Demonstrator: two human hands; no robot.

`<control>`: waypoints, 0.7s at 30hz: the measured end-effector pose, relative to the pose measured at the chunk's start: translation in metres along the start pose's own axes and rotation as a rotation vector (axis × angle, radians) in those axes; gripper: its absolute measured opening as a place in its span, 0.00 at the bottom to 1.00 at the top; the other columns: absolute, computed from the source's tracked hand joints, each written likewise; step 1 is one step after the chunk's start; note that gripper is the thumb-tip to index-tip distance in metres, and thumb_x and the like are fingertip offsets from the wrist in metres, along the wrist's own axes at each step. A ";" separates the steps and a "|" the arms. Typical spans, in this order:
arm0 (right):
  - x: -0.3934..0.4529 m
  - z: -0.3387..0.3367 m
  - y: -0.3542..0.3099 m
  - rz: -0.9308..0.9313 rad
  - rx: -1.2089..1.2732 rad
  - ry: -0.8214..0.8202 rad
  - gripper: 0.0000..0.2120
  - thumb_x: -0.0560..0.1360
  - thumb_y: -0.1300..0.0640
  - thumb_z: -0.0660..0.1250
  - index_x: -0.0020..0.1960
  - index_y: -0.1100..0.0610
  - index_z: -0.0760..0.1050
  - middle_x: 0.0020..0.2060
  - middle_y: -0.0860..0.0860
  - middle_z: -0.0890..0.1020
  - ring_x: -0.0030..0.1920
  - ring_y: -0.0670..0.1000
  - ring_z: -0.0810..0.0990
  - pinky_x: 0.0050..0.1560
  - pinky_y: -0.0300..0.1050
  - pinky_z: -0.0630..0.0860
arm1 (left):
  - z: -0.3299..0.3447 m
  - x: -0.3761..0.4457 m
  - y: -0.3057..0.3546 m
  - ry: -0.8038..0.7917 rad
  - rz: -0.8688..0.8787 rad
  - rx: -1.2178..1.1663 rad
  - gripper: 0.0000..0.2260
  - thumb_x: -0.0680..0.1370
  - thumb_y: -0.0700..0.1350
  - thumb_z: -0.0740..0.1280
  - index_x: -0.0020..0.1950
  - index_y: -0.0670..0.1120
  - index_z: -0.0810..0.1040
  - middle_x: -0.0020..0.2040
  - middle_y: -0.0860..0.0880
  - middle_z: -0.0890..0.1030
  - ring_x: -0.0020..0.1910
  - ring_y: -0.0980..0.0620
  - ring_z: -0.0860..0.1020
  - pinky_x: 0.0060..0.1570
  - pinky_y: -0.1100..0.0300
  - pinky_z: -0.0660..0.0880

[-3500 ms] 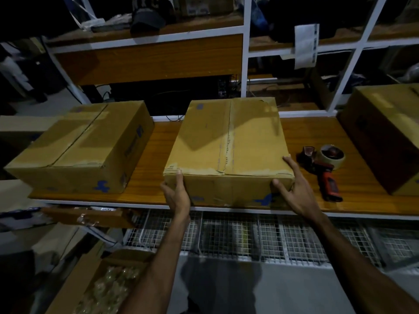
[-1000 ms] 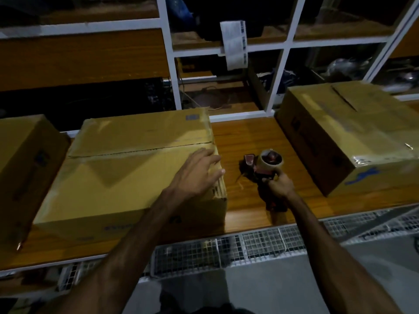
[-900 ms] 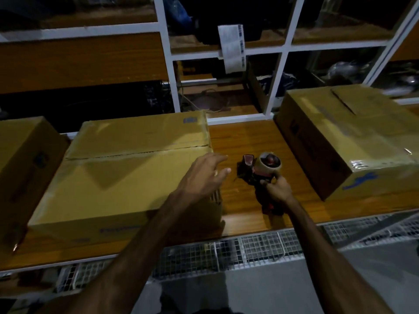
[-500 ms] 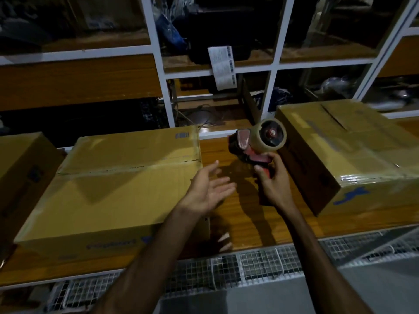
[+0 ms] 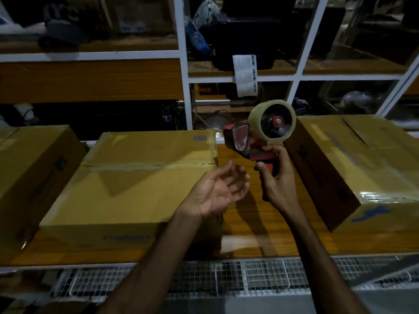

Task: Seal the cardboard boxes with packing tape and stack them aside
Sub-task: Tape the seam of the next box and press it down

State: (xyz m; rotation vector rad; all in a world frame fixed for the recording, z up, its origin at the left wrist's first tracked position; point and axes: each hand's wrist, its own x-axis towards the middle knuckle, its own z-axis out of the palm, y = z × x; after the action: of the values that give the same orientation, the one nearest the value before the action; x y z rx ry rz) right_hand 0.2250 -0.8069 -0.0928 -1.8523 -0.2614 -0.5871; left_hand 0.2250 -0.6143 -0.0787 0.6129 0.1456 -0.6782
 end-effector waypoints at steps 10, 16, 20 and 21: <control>0.003 0.077 -0.029 -0.055 0.102 -0.019 0.19 0.84 0.65 0.66 0.65 0.44 0.70 0.58 0.36 0.79 0.59 0.47 0.81 0.56 0.50 0.81 | -0.040 -0.070 0.101 0.065 0.065 0.370 0.05 0.79 0.39 0.68 0.44 0.41 0.81 0.43 0.43 0.83 0.43 0.43 0.85 0.48 0.49 0.84; 0.016 0.164 -0.051 -0.258 -0.001 -0.073 0.17 0.80 0.71 0.66 0.65 0.56 0.76 0.59 0.53 0.79 0.60 0.55 0.79 0.54 0.58 0.81 | -0.088 -0.117 0.196 0.240 0.101 0.721 0.05 0.81 0.37 0.65 0.45 0.42 0.76 0.44 0.41 0.83 0.40 0.46 0.85 0.43 0.52 0.85; 0.025 0.230 -0.064 -0.278 -0.108 -0.132 0.18 0.79 0.71 0.66 0.64 0.53 0.76 0.57 0.53 0.79 0.56 0.53 0.79 0.47 0.59 0.80 | -0.137 -0.144 0.252 0.306 0.110 0.903 0.04 0.84 0.34 0.61 0.55 0.40 0.75 0.44 0.40 0.85 0.38 0.48 0.86 0.40 0.55 0.85; 0.029 0.246 -0.068 -0.282 -0.131 -0.153 0.19 0.79 0.70 0.66 0.65 0.53 0.76 0.58 0.53 0.79 0.56 0.53 0.79 0.48 0.60 0.80 | -0.147 -0.149 0.264 0.322 0.103 0.942 0.05 0.84 0.34 0.61 0.57 0.40 0.75 0.43 0.40 0.84 0.37 0.48 0.85 0.39 0.55 0.84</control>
State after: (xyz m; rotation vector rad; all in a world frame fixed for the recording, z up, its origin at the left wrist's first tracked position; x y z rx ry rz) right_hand 0.2846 -0.5573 -0.0852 -2.0063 -0.6054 -0.6678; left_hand 0.2851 -0.2877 -0.0233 1.6254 0.0847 -0.5191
